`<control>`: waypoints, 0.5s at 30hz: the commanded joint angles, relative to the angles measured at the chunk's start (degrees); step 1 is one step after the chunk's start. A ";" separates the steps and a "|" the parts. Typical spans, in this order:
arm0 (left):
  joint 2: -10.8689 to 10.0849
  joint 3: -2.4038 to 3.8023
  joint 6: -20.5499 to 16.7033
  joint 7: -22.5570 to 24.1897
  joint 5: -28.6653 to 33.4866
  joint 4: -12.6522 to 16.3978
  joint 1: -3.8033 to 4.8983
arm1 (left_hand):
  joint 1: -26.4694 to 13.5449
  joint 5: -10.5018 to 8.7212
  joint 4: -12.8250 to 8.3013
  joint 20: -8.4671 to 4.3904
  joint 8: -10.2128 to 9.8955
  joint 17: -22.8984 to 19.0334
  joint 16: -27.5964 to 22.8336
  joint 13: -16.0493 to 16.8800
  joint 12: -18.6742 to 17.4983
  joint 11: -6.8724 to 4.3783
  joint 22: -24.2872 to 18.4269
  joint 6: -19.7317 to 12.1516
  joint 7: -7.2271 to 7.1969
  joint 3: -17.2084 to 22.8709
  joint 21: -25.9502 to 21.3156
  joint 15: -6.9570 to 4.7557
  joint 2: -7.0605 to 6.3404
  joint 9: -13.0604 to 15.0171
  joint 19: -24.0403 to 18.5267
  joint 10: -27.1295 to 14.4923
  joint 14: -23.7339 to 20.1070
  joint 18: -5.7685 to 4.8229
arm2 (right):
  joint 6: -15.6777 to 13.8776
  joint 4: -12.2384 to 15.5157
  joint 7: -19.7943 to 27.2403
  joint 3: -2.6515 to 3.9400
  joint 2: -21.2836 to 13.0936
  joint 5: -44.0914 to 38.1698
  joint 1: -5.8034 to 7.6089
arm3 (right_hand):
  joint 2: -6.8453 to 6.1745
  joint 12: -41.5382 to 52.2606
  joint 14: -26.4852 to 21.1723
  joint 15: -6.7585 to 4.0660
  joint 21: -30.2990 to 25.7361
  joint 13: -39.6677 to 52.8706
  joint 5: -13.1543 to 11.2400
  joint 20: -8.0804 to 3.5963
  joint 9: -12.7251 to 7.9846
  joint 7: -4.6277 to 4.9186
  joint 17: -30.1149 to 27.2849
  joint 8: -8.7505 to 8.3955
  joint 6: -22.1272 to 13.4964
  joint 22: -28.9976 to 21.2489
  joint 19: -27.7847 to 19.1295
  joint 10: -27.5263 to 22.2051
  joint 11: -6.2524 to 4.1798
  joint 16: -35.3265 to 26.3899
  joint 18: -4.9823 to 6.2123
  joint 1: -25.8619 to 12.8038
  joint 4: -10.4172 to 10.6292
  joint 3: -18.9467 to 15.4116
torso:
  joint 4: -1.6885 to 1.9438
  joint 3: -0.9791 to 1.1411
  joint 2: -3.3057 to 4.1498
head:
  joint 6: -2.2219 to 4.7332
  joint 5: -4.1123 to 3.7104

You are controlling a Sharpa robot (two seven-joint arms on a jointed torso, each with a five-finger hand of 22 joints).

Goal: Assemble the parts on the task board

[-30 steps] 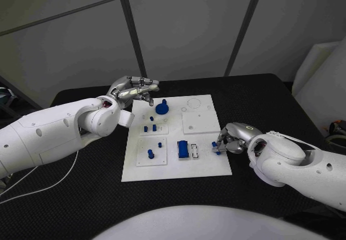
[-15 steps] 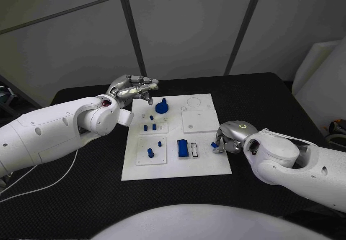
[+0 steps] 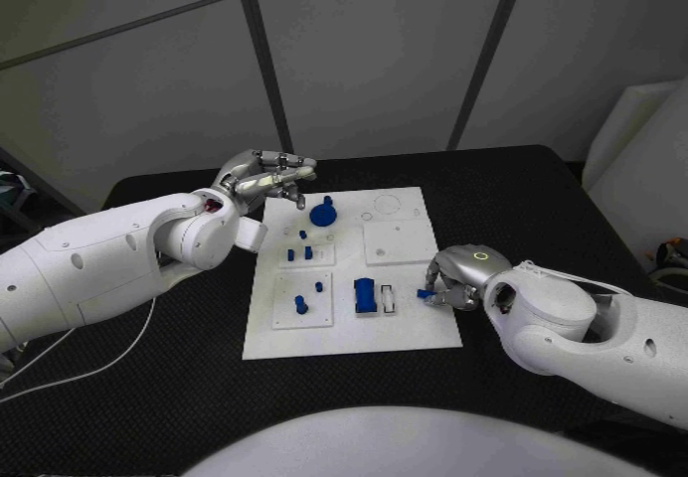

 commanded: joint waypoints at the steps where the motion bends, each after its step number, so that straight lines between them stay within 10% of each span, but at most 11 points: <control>1: 0.03 0.03 0.56 0.06 0.12 0.09 0.07 | -0.17 0.20 0.00 0.15 0.13 -0.04 0.04 0.10 0.16 -0.07 -0.05 -0.42 0.09 -0.45 -0.21 0.08 0.18 -0.03 -0.43 -0.36 -0.51 2.82 | -2.04 0.60 -1.97 -0.41 -0.48 6.83 -0.40 | 3.77 -0.31 4.29 -0.27 0.38 -9.83 1.13 -0.55 0.37 0.09 7.19 0.37 0.55 15.10 6.05 0.52 -1.15 0.17 -0.86 3.45 0.00 1.07 | 0.07 -0.03 0.01 | 0.03 -0.03; 15: -0.04 0.02 0.54 -0.07 0.12 0.21 0.08 | -0.15 0.20 -0.02 0.15 0.15 -0.06 0.05 0.10 0.19 -0.07 -0.07 -0.44 0.09 -0.45 -0.21 0.08 0.20 -0.03 -0.43 -0.39 -0.52 2.82 | -16.15 2.61 -1.79 -0.32 -0.31 16.94 -0.35 | 1.71 -0.48 4.34 -0.33 0.38 -9.80 2.66 -0.62 0.89 0.00 7.38 0.21 0.76 15.10 6.05 0.81 -1.21 0.24 -0.86 1.30 0.18 4.79 | 0.07 -0.07 0.02 | 0.00 0.16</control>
